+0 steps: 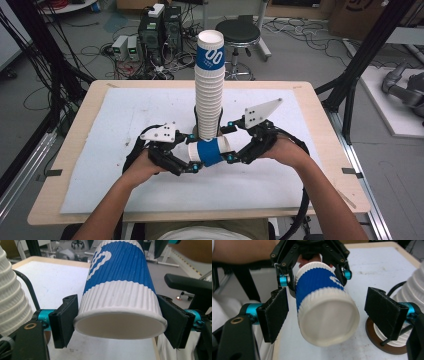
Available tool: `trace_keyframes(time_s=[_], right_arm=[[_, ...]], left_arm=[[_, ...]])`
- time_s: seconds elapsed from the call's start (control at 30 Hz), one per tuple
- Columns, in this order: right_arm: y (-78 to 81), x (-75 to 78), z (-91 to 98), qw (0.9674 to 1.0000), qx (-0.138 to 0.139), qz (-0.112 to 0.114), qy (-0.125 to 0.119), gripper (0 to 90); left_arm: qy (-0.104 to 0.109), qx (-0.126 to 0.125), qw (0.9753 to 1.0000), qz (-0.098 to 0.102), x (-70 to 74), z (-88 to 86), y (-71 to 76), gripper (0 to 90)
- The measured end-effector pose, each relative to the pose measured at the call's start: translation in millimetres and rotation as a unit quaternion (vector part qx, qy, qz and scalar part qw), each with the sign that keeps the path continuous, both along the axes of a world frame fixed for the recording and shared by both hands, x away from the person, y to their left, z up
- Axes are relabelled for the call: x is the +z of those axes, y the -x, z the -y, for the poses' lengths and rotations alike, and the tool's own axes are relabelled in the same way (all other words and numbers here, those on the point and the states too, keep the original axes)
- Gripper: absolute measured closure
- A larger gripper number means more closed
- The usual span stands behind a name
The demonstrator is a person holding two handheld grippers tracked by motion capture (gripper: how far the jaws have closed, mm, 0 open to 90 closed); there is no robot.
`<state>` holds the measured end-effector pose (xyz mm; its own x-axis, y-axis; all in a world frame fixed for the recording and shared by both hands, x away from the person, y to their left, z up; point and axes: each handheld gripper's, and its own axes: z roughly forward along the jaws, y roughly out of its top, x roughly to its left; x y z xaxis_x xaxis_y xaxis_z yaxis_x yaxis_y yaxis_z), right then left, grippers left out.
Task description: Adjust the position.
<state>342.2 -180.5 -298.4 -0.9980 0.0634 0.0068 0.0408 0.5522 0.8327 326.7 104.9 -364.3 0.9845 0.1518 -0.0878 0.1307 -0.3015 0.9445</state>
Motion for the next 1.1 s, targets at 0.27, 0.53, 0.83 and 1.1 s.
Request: trace_keyframes(time_s=[0.27,0.53,0.83,1.1], right_arm=[[-2.4,-7.1,-16.5,0.9981,0.029,-0.009,0.054,19.7],[-2.2,-20.5,-29.7,0.9931,0.052,-0.018,0.104,19.7],[-3.4,-26.1,-31.6,0.9919,0.060,-0.023,0.109,27.2],[-3.4,-27.7,-28.3,0.9930,0.056,-0.026,0.101,27.5]], left_arm=[[-0.016,-0.011,0.9998,-0.002,-0.7,2.6,1.1,22.3],[-0.035,-0.022,0.9992,-0.004,-1.1,7.6,3.7,22.3],[-0.038,-0.027,0.9989,-0.009,-1.9,8.3,3.8,22.1],[-0.027,-0.023,0.9994,0.002,-1.8,8.0,3.5,20.1]])
